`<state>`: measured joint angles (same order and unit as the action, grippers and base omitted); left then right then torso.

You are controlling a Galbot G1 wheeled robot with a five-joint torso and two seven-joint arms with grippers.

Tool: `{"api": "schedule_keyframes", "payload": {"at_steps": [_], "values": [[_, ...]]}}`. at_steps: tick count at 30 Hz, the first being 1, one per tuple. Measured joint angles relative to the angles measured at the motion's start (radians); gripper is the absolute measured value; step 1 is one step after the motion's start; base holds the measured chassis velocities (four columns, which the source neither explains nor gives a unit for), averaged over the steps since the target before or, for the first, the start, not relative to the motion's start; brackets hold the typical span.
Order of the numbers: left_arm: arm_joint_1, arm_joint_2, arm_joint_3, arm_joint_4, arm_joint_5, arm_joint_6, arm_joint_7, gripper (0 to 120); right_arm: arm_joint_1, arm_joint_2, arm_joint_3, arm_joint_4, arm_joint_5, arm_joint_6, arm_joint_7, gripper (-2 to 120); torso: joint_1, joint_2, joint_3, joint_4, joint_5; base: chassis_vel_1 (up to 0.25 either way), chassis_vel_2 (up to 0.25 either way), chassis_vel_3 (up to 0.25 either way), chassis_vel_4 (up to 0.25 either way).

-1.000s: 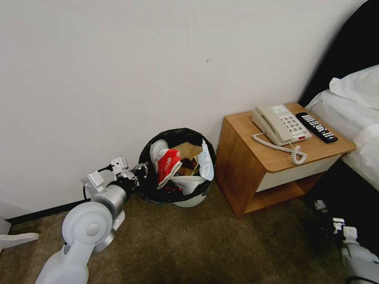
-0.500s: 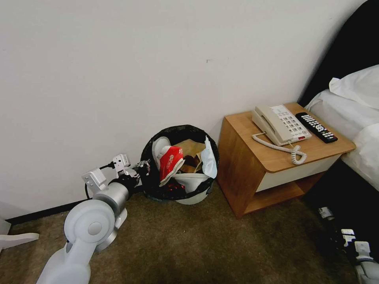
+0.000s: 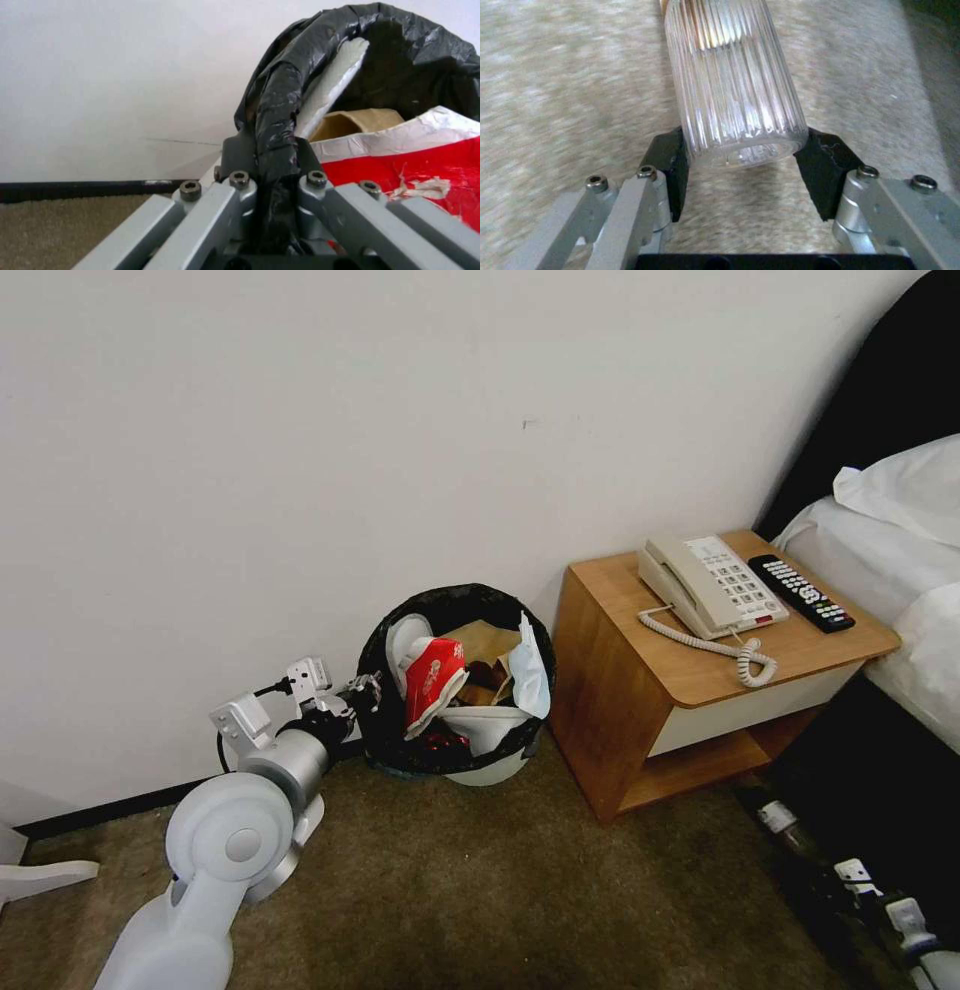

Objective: Pick up the trash bin, then pick up the garbage from the floor and place it into the trash bin.

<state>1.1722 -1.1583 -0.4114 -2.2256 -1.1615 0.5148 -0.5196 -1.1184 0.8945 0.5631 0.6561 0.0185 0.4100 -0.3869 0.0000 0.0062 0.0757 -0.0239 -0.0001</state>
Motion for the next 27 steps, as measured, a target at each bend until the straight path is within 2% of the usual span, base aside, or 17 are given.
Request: {"api": "schedule_keyframes", "payload": {"at_steps": [12, 18, 20, 27], "values": [[-0.008, -0.002, 0.008, 0.005, 0.0, 0.0, -0.001, 4, -0.05, 0.001, 0.01, 0.061, -0.091, 0.092, -0.05, 45, 0.0, 0.0, 0.0, -0.0001, 0.0, 0.0, 0.0, 0.0, 0.0], [-0.01, -0.003, 0.012, 0.007, 0.0, 0.0, -0.002, 4, -0.12, -0.004, 0.025, 0.167, -0.118, 0.14, -0.099, 45, 0.0, 0.0, 0.0, -0.0003, -0.0001, 0.0, 0.0, 0.0, 0.0], [-0.01, -0.005, 0.013, 0.007, 0.0, 0.0, -0.002, 4, -0.143, -0.003, 0.039, 0.225, -0.162, 0.177, -0.131, 45, 0.0, 0.0, 0.0, 0.0, 0.0, 0.0, 0.0, 0.0, 0.0], [-0.006, -0.004, 0.01, 0.003, 0.001, 0.0, -0.003, 4, -0.183, 0.0, 0.04, 0.317, -0.186, 0.211, -0.166, 45, 0.0, 0.0, 0.0, 0.0, -0.0001, 0.0, 0.0, 0.0, 0.0]]}}
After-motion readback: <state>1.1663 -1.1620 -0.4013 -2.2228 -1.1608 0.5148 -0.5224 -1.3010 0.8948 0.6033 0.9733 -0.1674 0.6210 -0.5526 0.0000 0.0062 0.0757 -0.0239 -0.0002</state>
